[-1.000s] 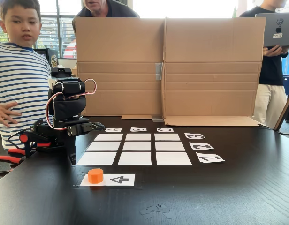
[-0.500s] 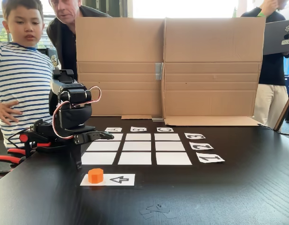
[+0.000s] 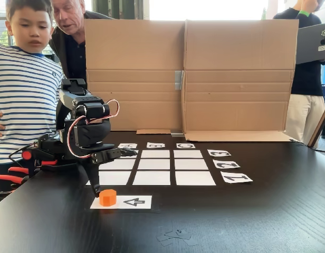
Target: Pick up the round, orange token and place it in the grid on square B1.
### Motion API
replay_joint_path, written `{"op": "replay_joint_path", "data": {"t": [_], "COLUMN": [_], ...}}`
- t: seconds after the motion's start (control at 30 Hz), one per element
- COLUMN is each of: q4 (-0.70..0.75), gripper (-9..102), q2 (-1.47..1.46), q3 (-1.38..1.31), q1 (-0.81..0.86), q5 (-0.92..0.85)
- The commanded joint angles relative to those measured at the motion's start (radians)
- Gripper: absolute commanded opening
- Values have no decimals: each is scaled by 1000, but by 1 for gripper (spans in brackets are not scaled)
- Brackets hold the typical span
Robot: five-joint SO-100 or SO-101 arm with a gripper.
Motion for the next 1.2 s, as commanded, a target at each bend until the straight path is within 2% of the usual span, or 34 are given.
{"op": "replay_joint_path", "data": {"t": [0.0, 0.4, 0.47, 0.5, 0.53, 0.57, 0.6, 1.17], "q4": [-8, -28, -37, -41, -67, -115, -127, -161], "gripper": [97, 96, 78, 64, 39, 7, 0, 0], "q2": [3, -11, -12, -11, -9, -9, -11, 6], "q3": [3, 28, 28, 26, 25, 32, 37, 35], "q1": [-18, -28, -28, -28, -29, -32, -31, 8], "q5": [14, 20, 21, 18, 9, 8, 12, -5]}}
